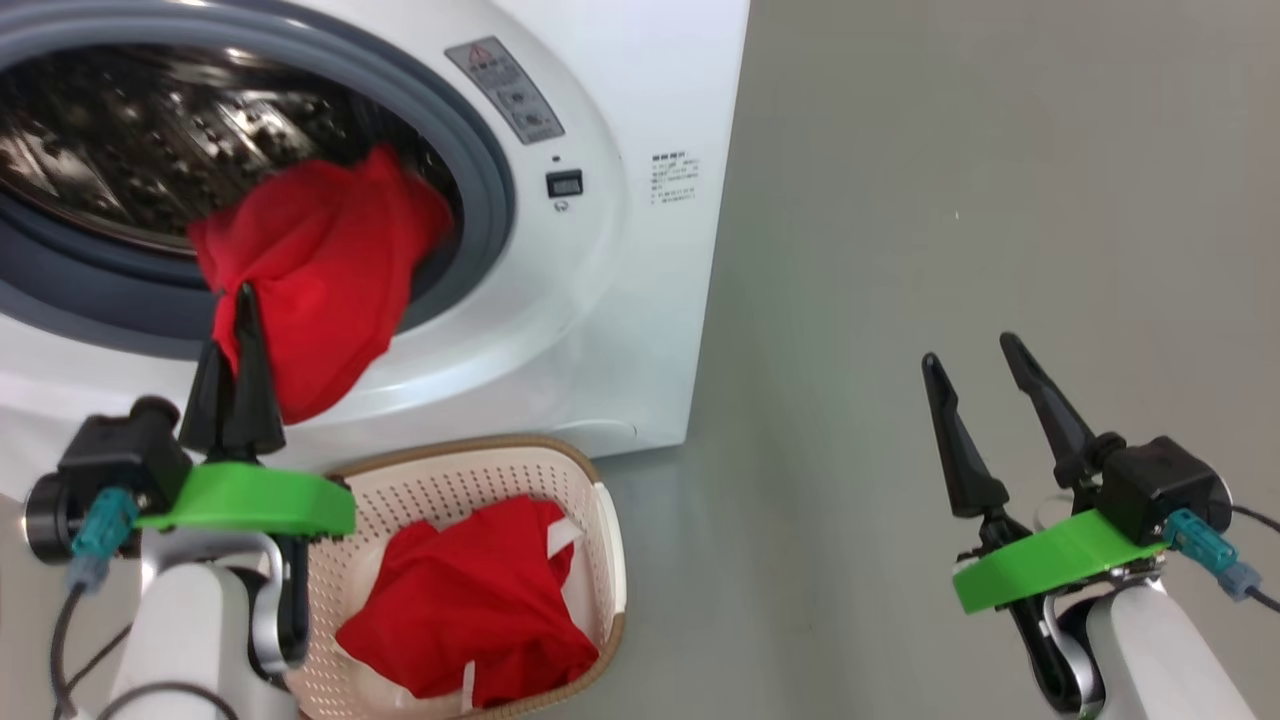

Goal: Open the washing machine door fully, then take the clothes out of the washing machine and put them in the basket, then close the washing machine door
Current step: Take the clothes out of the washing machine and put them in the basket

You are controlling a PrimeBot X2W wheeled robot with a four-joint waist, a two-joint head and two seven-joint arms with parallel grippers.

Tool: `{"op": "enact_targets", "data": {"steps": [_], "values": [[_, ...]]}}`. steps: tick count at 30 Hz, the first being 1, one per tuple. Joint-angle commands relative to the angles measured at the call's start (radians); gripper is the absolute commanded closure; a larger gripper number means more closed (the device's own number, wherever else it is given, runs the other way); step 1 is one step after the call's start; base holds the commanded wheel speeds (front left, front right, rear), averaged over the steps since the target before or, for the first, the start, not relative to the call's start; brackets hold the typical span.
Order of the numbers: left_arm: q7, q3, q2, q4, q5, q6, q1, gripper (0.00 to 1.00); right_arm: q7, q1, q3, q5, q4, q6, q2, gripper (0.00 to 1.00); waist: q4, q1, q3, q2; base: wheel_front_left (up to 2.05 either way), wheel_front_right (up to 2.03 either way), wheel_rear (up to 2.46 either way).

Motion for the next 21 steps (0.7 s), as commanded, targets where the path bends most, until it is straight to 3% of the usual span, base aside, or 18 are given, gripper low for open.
{"op": "enact_targets", "data": {"steps": [1, 14, 21], "values": [[-0.012, 0.022, 0.02, -0.05, 0.007, 0.011, 0.018, 1.0, -0.006, 0.01, 0.024, 0.007, -0.019, 0.007, -0.004, 0.0, 0.014, -0.0001, -0.043, 0.0, 0.0, 0.0, 0.0], [-0.011, -0.058, 0.006, -0.391, 0.005, 0.059, 0.149, 1.0, -0.006, 0.041, 0.033, 0.011, -0.018, 0.007, 0.001, 0.0, 0.039, -0.0001, -0.08, 0.0, 0.0, 0.0, 0.0], [0.013, -0.089, 0.005, -0.411, -0.015, 0.069, 0.178, 1.0, -0.006, 0.028, 0.038, 0.013, -0.026, 0.007, -0.004, 0.0, 0.034, -0.0001, -0.038, 0.0, 0.0, 0.0, 0.0]]}}
